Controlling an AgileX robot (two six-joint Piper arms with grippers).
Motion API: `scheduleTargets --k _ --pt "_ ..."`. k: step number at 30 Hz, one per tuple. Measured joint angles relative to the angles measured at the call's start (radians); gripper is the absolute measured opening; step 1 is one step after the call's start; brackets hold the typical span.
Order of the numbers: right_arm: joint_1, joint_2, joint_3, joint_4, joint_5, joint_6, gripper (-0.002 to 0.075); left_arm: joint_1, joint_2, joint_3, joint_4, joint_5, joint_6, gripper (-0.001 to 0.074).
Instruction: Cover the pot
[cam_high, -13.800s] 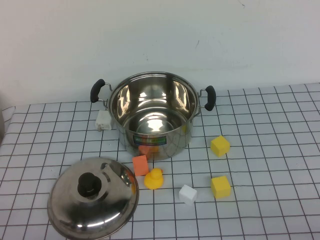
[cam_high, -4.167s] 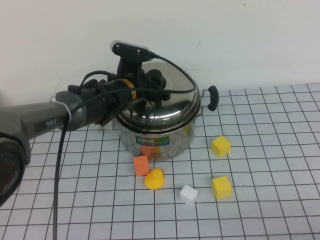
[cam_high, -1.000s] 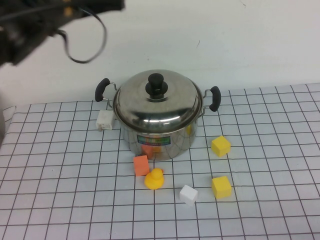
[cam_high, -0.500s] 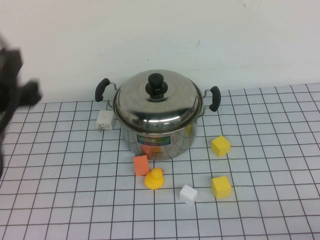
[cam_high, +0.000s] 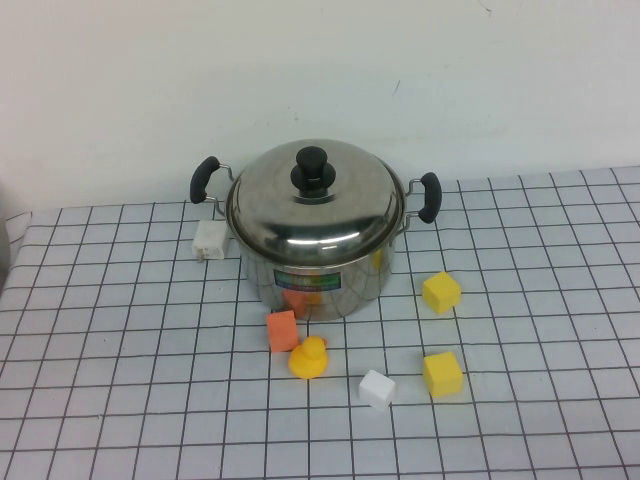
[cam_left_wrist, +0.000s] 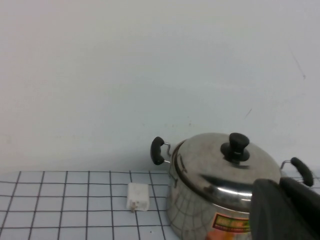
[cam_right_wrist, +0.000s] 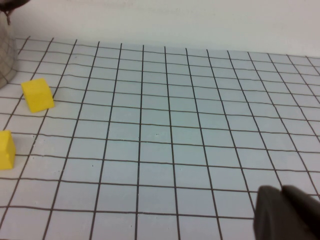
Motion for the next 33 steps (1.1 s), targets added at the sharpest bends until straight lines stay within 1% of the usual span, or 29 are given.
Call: scheduleTargets --k 5,13,16,20,22,24,27,30,33 --pt "0.0 0.0 0.0 0.0 0.0 0.0 0.0009 0.0 -0.081 0.049 -0.021 0.006 -0.015 0.0" --pt "0.0 0.0 0.0 0.0 0.0 0.0 0.0009 0.0 -0.092 0.062 -0.021 0.004 -0.018 0.0" --pt "0.0 0.0 0.0 0.0 0.0 0.0 0.0009 0.0 -0.092 0.062 -0.021 -0.037 -0.02 0.0" --pt "0.0 0.0 0.0 0.0 0.0 0.0 0.0009 0.0 -0.095 0.064 -0.019 -0.136 -0.02 0.0" --pt "0.0 0.0 0.0 0.0 0.0 0.0 0.0009 0.005 -0.102 0.068 -0.056 -0.155 0.0 0.0" --pt "0.0 0.0 0.0 0.0 0.0 0.0 0.0009 0.038 -0.127 0.078 -0.175 -0.146 0.08 0.0" --pt "0.0 0.0 0.0 0.0 0.0 0.0 0.0009 0.141 -0.172 0.114 -0.359 -0.152 0.234 0.0" --pt "0.0 0.0 0.0 0.0 0.0 0.0 0.0009 0.242 -0.244 0.183 -0.456 -0.177 0.326 0.0" --pt "0.0 0.0 0.0 0.0 0.0 0.0 0.0009 0.314 -0.314 0.275 -0.512 -0.183 0.35 0.0"
